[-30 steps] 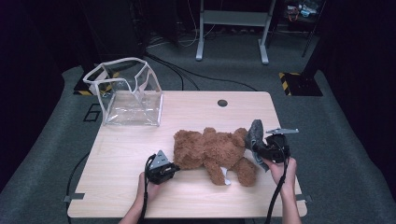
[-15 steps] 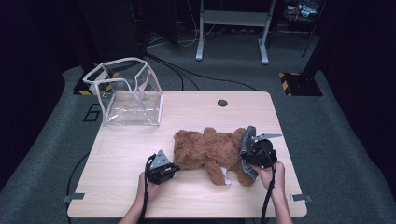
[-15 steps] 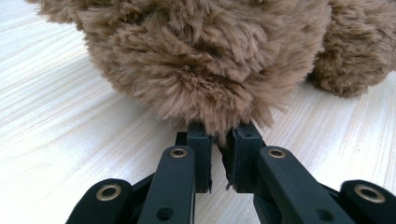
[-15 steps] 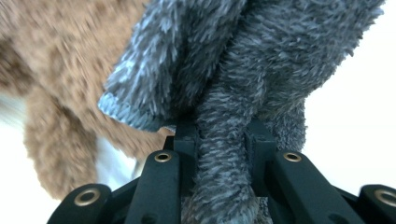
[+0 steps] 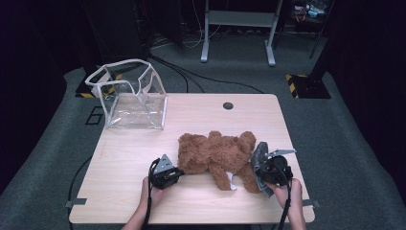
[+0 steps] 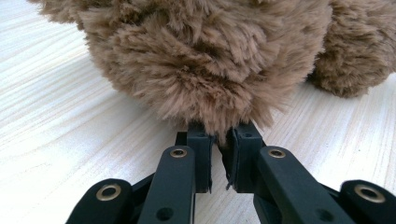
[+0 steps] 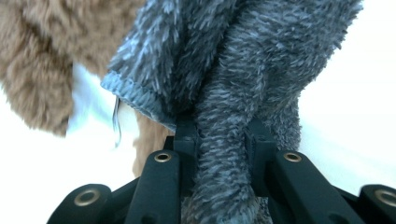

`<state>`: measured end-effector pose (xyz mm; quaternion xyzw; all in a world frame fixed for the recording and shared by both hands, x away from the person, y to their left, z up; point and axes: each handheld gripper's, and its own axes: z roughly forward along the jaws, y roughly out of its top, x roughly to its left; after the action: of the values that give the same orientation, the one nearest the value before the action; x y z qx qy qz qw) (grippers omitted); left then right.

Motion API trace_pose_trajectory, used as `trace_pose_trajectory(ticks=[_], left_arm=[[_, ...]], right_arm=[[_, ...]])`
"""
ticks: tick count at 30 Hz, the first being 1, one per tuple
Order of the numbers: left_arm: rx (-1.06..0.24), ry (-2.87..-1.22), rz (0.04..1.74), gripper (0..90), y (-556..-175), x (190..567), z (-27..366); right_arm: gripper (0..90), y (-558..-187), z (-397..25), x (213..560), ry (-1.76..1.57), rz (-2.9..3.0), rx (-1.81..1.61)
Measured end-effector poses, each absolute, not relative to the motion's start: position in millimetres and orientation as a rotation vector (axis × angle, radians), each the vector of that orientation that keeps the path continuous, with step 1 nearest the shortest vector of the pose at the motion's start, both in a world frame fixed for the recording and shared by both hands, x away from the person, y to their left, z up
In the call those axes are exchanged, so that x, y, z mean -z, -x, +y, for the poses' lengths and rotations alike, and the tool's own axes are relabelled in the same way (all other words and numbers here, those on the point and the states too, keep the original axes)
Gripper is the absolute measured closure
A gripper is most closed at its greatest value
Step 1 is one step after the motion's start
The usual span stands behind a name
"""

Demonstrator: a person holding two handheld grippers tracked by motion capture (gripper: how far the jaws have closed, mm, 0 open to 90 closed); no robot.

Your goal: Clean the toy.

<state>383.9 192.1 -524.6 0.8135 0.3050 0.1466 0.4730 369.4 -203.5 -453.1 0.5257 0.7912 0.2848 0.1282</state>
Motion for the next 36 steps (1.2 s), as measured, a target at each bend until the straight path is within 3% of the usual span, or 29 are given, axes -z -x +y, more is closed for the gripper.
trace_pose_trajectory(ticks=[11, 18, 22, 26, 28, 36], left_arm=[[-0.358, -1.992, 0.75, 81.5, -383.7, 524.7, 191.5], [-0.354, -1.993, 0.748, 81.5, -383.8, 524.7, 191.6], [-0.353, -1.995, 0.747, 81.4, -383.8, 524.6, 191.7], [-0.356, -1.999, 0.742, 81.5, -383.8, 524.5, 191.6], [-0.357, -1.999, 0.741, 81.4, -383.7, 524.5, 191.5], [-0.357, -1.999, 0.742, 81.4, -383.7, 524.5, 191.5]], right_arm=[[68.8, -355.6, -188.6, 430.8, -1.416, 2.403, -0.908], [43.4, -368.1, -166.1, 437.0, -1.359, 2.306, -0.735], [47.0, -373.6, -165.4, 436.4, -1.375, 2.229, -0.752], [65.8, -382.6, -165.0, 443.2, -1.374, 2.188, -0.794], [70.7, -385.3, -165.1, 448.4, -1.375, 2.169, -0.82], [72.4, -372.4, -176.3, 445.8, -1.396, 2.225, -0.745]])
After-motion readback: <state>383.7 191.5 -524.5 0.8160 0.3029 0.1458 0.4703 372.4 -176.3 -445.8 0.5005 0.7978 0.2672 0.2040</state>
